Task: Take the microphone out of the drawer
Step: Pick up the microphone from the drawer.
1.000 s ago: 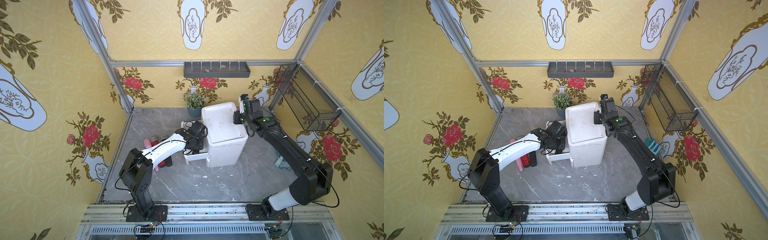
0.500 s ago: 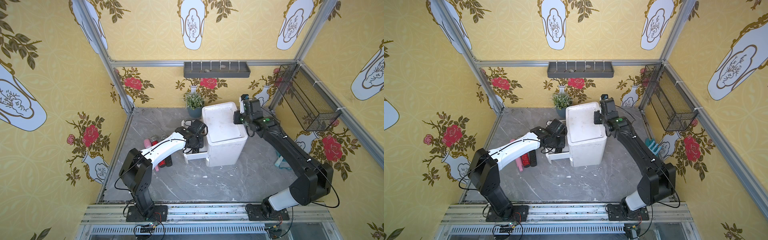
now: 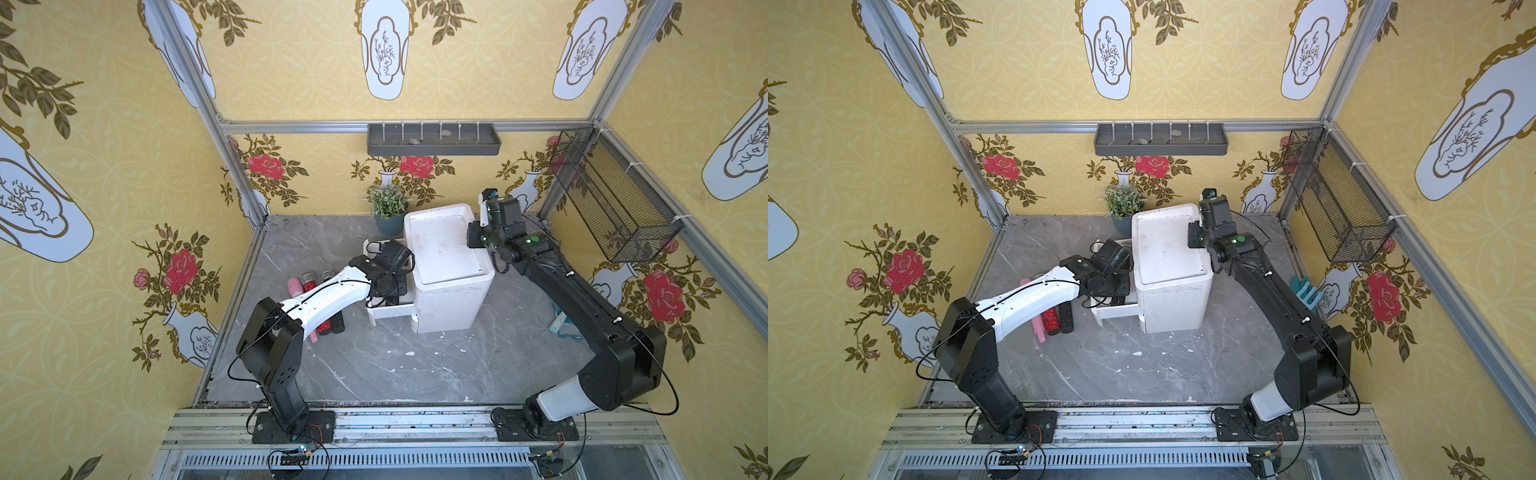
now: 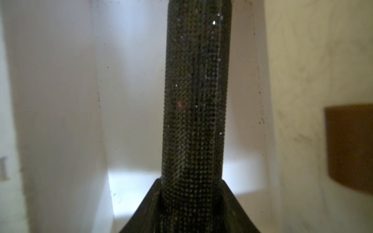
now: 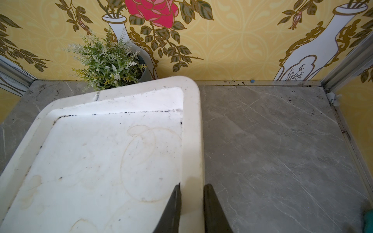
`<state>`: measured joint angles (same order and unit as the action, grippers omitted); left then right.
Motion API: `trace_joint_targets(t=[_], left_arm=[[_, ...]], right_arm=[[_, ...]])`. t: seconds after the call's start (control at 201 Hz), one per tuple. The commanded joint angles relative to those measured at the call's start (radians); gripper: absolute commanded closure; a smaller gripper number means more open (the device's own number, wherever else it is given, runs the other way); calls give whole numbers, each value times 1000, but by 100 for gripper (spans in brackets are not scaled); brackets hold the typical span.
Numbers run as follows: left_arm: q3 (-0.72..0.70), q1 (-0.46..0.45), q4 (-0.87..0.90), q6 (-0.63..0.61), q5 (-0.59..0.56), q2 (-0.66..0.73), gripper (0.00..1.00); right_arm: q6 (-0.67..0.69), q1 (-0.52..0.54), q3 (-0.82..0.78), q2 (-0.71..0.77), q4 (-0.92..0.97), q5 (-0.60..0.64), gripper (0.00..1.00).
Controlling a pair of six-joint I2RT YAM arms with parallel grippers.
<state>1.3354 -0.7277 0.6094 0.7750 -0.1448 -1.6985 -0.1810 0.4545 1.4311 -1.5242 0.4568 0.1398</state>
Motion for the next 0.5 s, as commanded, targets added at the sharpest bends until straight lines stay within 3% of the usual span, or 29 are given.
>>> trace_joint_targets(t=[0.0, 0.498], left_arm=[[-42, 0, -116, 79, -138, 42, 76], [-72, -3, -152, 46, -160, 133, 75]], right_arm=[[-6, 6, -15, -20, 123, -115, 84], [-11, 7, -17, -27, 116, -117, 85]])
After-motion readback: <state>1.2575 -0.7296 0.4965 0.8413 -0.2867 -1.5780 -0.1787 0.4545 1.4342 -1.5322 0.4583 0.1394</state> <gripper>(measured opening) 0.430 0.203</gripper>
